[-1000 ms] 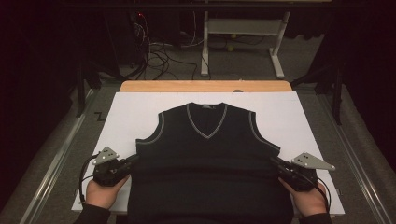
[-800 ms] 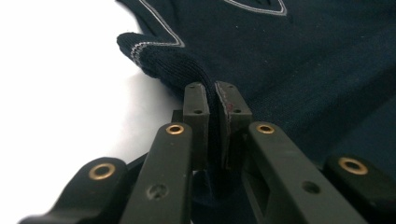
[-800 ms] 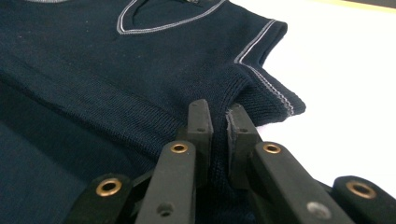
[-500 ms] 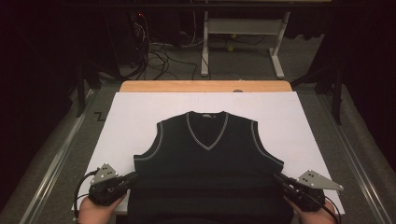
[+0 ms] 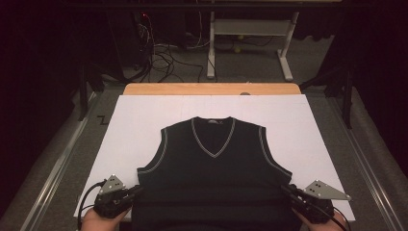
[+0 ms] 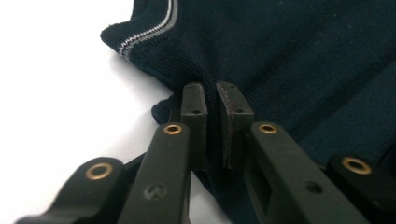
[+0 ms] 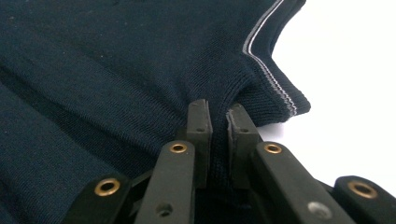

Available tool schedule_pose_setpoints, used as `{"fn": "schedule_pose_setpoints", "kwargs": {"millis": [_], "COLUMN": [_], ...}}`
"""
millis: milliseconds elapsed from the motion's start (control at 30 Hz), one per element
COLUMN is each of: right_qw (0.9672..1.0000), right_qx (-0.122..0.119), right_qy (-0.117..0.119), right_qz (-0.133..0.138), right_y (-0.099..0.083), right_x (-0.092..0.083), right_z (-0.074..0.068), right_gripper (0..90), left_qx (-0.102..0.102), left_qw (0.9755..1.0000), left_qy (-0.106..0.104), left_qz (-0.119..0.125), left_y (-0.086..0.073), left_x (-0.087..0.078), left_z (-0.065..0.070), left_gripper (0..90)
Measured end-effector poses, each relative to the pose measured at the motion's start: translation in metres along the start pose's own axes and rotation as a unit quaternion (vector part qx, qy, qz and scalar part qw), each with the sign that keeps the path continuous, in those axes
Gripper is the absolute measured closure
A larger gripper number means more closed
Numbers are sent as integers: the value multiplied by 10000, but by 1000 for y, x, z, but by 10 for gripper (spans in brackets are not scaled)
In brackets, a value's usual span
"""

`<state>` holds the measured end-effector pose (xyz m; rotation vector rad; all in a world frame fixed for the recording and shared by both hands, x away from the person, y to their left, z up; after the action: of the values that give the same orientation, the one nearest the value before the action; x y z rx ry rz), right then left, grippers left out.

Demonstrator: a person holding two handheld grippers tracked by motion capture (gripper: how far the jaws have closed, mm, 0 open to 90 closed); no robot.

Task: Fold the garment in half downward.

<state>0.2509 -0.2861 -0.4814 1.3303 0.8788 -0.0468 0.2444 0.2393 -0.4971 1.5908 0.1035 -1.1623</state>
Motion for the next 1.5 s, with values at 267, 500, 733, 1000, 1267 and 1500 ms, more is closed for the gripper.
{"fn": "schedule_pose_setpoints", "kwargs": {"millis": [267,500,733,1000,1267,1500], "right_qw": [9998,9986,9976,9960,9946,9941], "right_qx": [165,367,446,558,720,792], "right_qy": [-78,-178,-192,-168,-216,-337], "right_qz": [79,327,498,676,722,661], "right_y": [2,5,5,5,5,9], "right_x": [-2,-6,-3,-1,1,7], "right_z": [1,6,8,12,15,21], "right_gripper": [675,545,376,194,52,1], "left_qx": [27,-112,-232,-201,-285,-325], "left_qw": [9996,9977,9953,9942,9941,9933], "left_qy": [169,228,215,207,247,284], "left_qz": [233,624,919,1039,1015,1068], "left_y": [2,2,3,6,10,16], "left_x": [-4,-7,-10,-10,-9,-3], "left_z": [-3,-14,-21,-21,-22,-29], "left_gripper": [568,426,303,137,0,0]}}
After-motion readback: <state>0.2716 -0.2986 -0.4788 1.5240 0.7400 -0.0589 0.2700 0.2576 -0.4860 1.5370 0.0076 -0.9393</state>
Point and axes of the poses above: each handheld gripper's, and its own axes: x roughly forward along the jaws, y roughly out of its top, z roughly to its right, the point moved 3 cm from there along x, roughly forward along the jaws, and after that the axes turned 4 degrees about x, right-handed, at the moved point
